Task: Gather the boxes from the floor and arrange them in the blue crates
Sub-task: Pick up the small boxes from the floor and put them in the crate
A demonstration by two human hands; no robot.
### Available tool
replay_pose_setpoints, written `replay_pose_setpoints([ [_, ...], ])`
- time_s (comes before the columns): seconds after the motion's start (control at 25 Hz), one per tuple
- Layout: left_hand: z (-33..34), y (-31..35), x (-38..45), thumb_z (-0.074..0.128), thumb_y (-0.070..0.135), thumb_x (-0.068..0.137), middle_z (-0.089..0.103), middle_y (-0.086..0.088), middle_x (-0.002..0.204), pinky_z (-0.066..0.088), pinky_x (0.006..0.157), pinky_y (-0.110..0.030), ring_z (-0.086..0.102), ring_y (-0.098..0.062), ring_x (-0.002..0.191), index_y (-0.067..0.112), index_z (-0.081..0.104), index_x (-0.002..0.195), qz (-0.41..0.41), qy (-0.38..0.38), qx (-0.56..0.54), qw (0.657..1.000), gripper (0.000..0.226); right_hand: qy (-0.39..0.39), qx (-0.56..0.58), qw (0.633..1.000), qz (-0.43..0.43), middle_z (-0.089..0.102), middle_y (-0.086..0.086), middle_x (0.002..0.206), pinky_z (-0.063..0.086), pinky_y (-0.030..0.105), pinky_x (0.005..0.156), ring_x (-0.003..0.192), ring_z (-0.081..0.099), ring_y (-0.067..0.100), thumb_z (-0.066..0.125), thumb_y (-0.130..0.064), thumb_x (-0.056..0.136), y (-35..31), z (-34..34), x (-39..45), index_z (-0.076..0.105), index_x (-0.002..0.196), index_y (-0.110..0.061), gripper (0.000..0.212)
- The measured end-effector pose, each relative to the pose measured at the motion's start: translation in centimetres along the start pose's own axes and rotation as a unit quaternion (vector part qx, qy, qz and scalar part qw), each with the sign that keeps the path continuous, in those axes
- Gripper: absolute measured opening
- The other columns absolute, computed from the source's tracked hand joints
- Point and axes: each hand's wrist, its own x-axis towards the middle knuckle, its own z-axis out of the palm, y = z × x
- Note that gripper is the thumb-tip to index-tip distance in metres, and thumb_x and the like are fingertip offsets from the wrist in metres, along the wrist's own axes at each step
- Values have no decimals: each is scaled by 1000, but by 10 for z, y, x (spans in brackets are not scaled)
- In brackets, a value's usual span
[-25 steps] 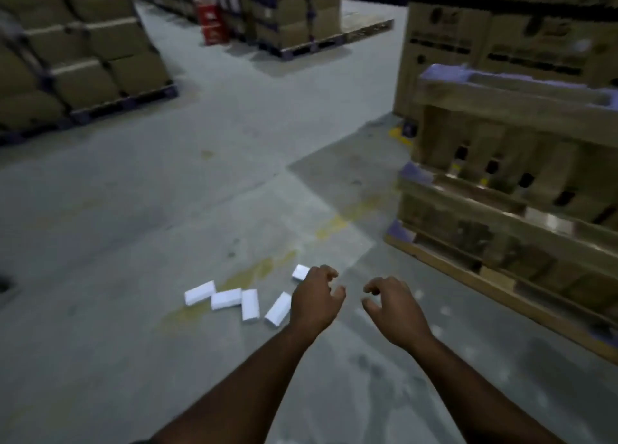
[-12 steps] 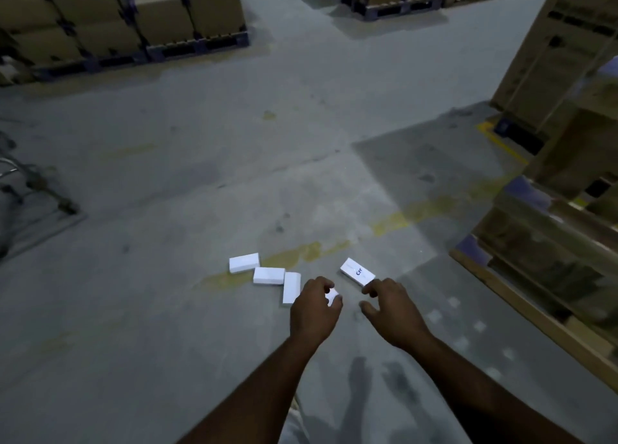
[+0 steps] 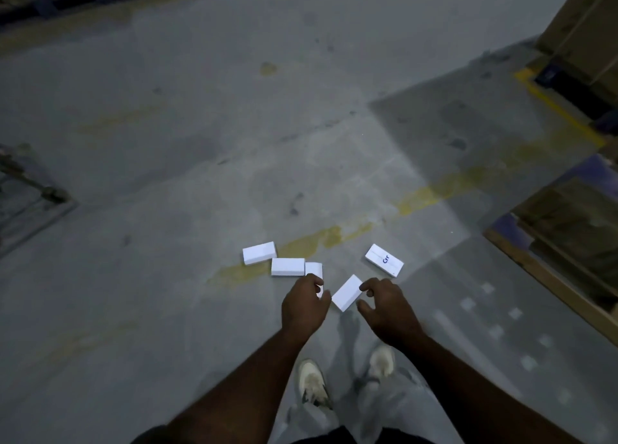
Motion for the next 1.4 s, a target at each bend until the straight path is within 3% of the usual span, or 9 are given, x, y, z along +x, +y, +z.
replay_pose_setpoints([
  [0.2, 20, 1, 63, 64, 36, 89, 71, 5, 107, 52, 84, -28, 68, -14, 96, 22, 64, 111, -63, -16, -7, 998, 26, -21, 19, 999, 25, 64, 9, 109, 41, 34, 90, 107, 56, 29, 66, -20, 88, 8, 3, 84, 67, 107, -10, 22],
  [0.36, 71, -4, 135, 63, 36, 93, 71, 5, 110, 45, 80, -22, 69, -16, 100, 18, 64, 116, -107, -16, -11, 994, 29, -25, 70, 996, 52, 61, 14, 100, 47, 41, 90, 97, 60, 32, 62, -32, 85, 52, 43, 165, 62, 114, -9, 36],
  [0.56, 184, -62, 235, 65, 34, 91, 74, -1, 104, 48, 83, -27, 69, -19, 101, 18, 65, 109, -143, -50, 6, 988, 24, -5, 149, 973, 176, 62, 12, 110, 44, 37, 97, 106, 58, 28, 65, -25, 88, 140, 140, 269, 61, 116, -11, 32],
  [0.72, 280, -135, 319, 70, 33, 88, 75, -8, 101, 48, 86, -31, 67, -25, 105, 12, 66, 108, -144, -49, 52, 987, 29, -18, 140, 962, 235, 62, 12, 118, 33, 23, 84, 107, 57, 28, 60, -38, 86, 223, 254, 339, 68, 104, 1, 44],
  [0.8, 317, -173, 351, 68, 37, 90, 72, -10, 111, 45, 91, -31, 64, -26, 113, 9, 63, 115, -136, -79, 104, 982, 38, -19, 156, 947, 279, 61, 14, 117, 31, 20, 82, 108, 57, 28, 58, -42, 84, 253, 305, 356, 66, 108, 1, 50],
  [0.92, 353, -220, 391, 64, 47, 91, 57, -13, 136, 43, 101, -34, 54, -28, 127, 5, 48, 137, -188, -127, 130, 965, 64, -12, 189, 922, 339, 57, 18, 123, 43, 35, 99, 116, 54, 31, 68, -34, 88, 277, 363, 369, 53, 128, -3, 52],
  [1.12, 403, -257, 434, 73, 64, 76, 27, -20, 158, 34, 114, -43, 33, -36, 144, 0, 17, 153, -323, -109, 112, 933, 115, 17, 152, 881, 448, 38, 27, 143, 37, 43, 106, 132, 40, 41, 73, -45, 84, 311, 429, 391, 27, 146, 5, 92],
  [1.24, 432, -278, 454, 81, 64, 66, 22, -16, 161, 38, 115, -48, 34, -37, 143, 8, 12, 154, -387, -99, 15, 917, 125, 11, 169, 854, 492, 22, 27, 154, 30, 48, 112, 143, 26, 41, 73, -51, 82, 323, 452, 402, 3, 154, 4, 115],
  [1.4, 449, -290, 455, 83, 57, 69, 29, -14, 156, 45, 109, -46, 42, -35, 136, 12, 15, 151, -380, -97, -8, 920, 115, 30, 144, 856, 496, 25, 22, 154, 37, 51, 106, 141, 29, 38, 77, -52, 77, 331, 473, 413, -3, 156, -3, 122],
])
